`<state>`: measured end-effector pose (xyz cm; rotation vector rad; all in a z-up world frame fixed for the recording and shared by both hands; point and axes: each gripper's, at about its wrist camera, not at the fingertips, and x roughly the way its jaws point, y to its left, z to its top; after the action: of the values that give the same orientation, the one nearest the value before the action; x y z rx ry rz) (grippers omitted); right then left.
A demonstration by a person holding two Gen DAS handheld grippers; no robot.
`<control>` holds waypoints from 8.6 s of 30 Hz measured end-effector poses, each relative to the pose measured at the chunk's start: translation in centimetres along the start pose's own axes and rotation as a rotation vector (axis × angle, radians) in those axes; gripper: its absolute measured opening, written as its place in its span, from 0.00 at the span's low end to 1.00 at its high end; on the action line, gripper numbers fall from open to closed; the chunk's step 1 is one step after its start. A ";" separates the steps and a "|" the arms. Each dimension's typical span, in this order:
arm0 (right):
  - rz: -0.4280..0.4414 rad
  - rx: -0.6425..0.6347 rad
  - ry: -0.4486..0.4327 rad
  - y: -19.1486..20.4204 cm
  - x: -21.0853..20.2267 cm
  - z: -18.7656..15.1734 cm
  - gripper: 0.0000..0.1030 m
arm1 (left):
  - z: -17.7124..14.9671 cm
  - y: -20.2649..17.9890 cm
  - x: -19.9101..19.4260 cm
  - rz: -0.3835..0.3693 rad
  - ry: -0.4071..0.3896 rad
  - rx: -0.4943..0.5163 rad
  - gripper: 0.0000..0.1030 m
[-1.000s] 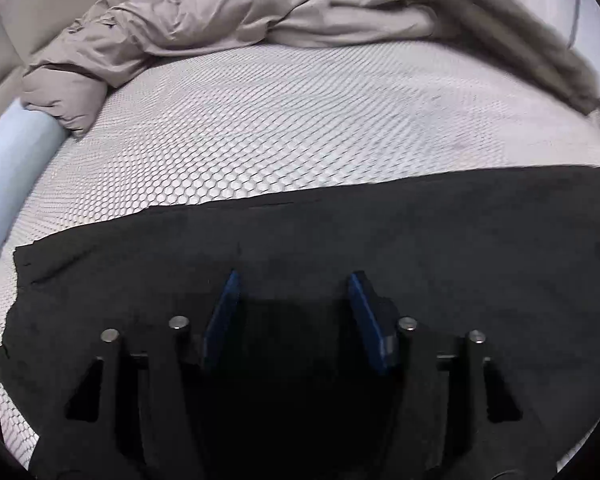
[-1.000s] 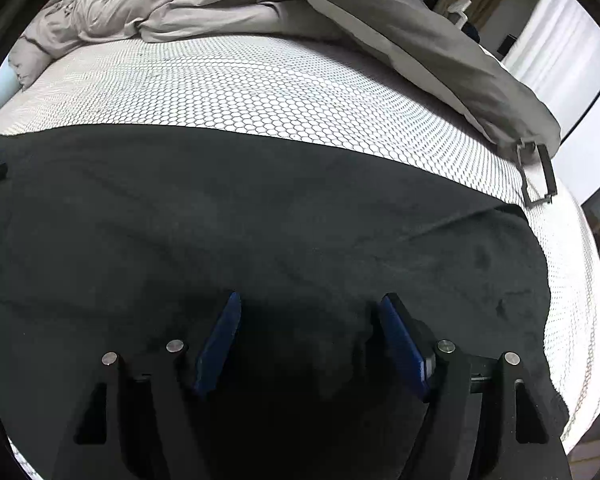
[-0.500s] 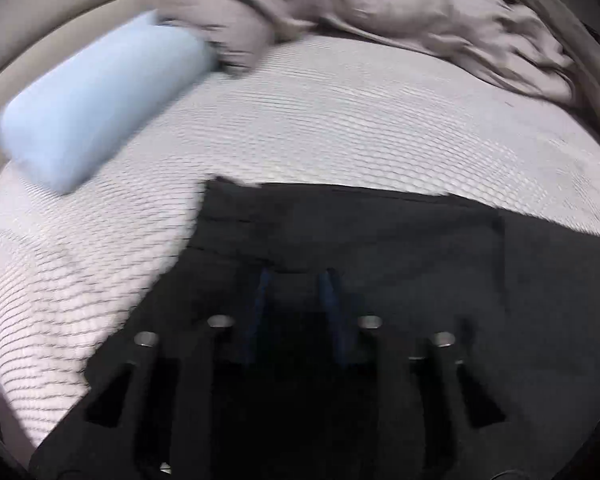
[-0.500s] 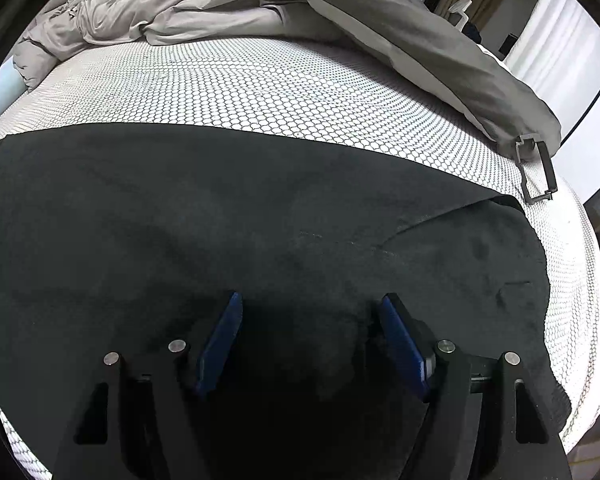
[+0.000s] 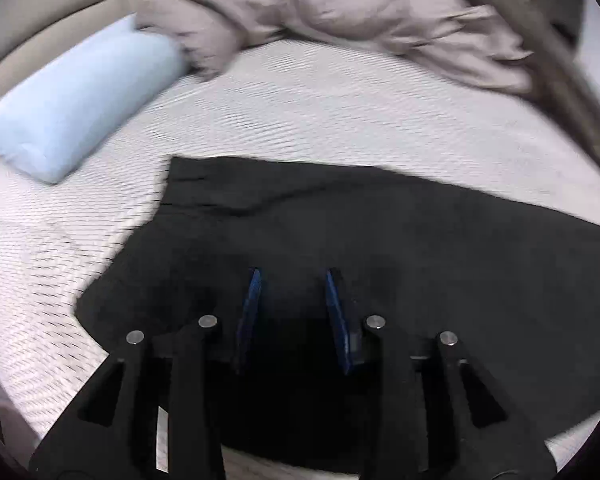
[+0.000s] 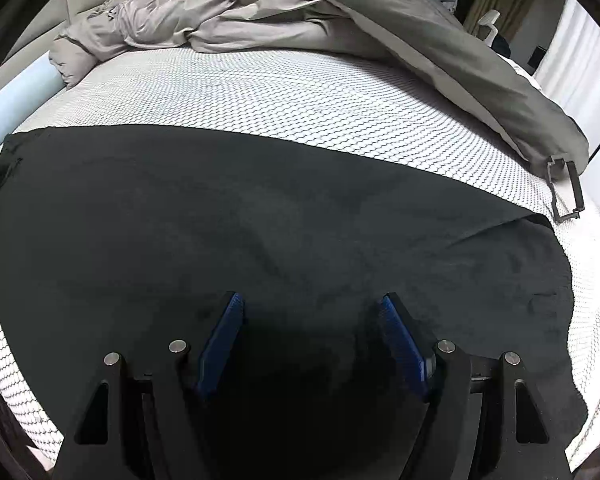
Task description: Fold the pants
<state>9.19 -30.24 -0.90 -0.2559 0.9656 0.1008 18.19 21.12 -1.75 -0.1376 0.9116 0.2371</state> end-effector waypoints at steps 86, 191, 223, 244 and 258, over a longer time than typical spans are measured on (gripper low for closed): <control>0.305 0.202 -0.082 -5.5 -4.6 -4.1 0.68 | -3.6 -22.4 1.6 -0.683 0.087 -0.047 0.07; 0.569 0.433 0.113 -10.9 9.7 9.4 0.19 | -15.3 -39.8 -5.3 -0.528 0.021 0.706 0.72; 0.346 0.394 -0.042 -7.2 -1.3 -0.2 0.20 | -5.0 -20.4 -3.4 -0.358 -0.132 0.312 0.77; 0.179 0.030 -0.073 0.4 -3.0 -3.1 0.35 | -8.2 -22.2 -1.3 -0.401 -0.040 0.486 0.19; 0.260 -0.010 -0.050 5.7 -0.1 1.6 0.33 | -4.1 -24.9 1.5 -0.458 -0.016 0.467 0.31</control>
<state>9.31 -24.32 -0.89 -0.1356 0.9448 0.3483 22.42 -3.60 -5.00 0.0902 0.8732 -0.3989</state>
